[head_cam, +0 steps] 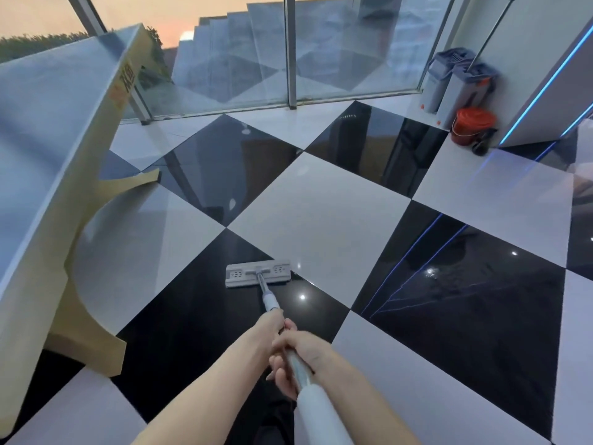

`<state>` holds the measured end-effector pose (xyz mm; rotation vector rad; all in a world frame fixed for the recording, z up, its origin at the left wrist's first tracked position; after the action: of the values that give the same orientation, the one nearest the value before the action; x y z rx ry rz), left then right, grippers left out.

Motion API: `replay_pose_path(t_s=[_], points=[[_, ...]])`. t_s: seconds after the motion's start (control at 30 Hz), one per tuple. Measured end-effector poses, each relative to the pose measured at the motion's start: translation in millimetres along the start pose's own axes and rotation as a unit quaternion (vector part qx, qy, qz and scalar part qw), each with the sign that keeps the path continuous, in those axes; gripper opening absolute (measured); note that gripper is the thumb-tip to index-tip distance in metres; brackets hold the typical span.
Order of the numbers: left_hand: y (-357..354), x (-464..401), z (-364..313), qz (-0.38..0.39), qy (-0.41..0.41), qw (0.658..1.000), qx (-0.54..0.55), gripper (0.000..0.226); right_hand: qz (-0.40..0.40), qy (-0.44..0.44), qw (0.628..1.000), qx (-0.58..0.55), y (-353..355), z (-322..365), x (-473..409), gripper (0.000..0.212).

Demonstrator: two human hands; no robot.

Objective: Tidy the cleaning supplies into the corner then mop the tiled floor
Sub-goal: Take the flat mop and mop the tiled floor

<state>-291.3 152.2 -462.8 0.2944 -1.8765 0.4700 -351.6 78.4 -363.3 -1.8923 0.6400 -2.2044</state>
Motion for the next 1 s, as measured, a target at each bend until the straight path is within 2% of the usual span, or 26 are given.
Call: replay_pose_path(t_s=[0.07, 0.2, 0.3, 0.47, 0.6, 0.77, 1.0], points=[[-7, -19, -32, 0.019, -0.007, 0.999, 0.031, 0.038, 0.012, -0.005, 1.0, -0.005, -8, 24, -4, 0.004], [-10, -65, -104, 0.031, 0.012, 0.998, 0.059, 0.04, 0.035, -0.042, 0.998, -0.022, -34, 69, -14, 0.018], [-6, -94, -163, 0.001, 0.017, 0.999, 0.039, 0.036, 0.03, -0.045, 0.998, -0.035, -60, 111, -33, 0.023], [5, -133, -262, -0.009, 0.018, 1.0, 0.013, 0.034, 0.067, -0.054, 0.994, -0.062, -112, 170, -50, 0.028], [18, -156, -322, -0.008, 0.005, 1.0, 0.013, 0.033, 0.1, -0.046, 0.992, -0.057, -146, 198, -60, 0.023], [27, -178, -345, 0.004, 0.018, 1.0, 0.012, 0.038, 0.084, -0.036, 0.995, -0.032, -156, 216, -77, 0.022], [16, -175, -329, -0.018, -0.001, 1.0, -0.007, 0.035, 0.031, -0.028, 0.999, 0.018, -136, 213, -69, 0.024]])
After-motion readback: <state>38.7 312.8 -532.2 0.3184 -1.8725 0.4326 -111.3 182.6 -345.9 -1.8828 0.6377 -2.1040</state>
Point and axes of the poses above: each hand's wrist, its own x-axis away from the middle knuckle, its own y-axis out of the back of the hand, z = x × y, the point moved 5 cm from there along -x, towards the middle knuckle, and after that the axes turned 3 degrees about z, right-handed, at the moved point
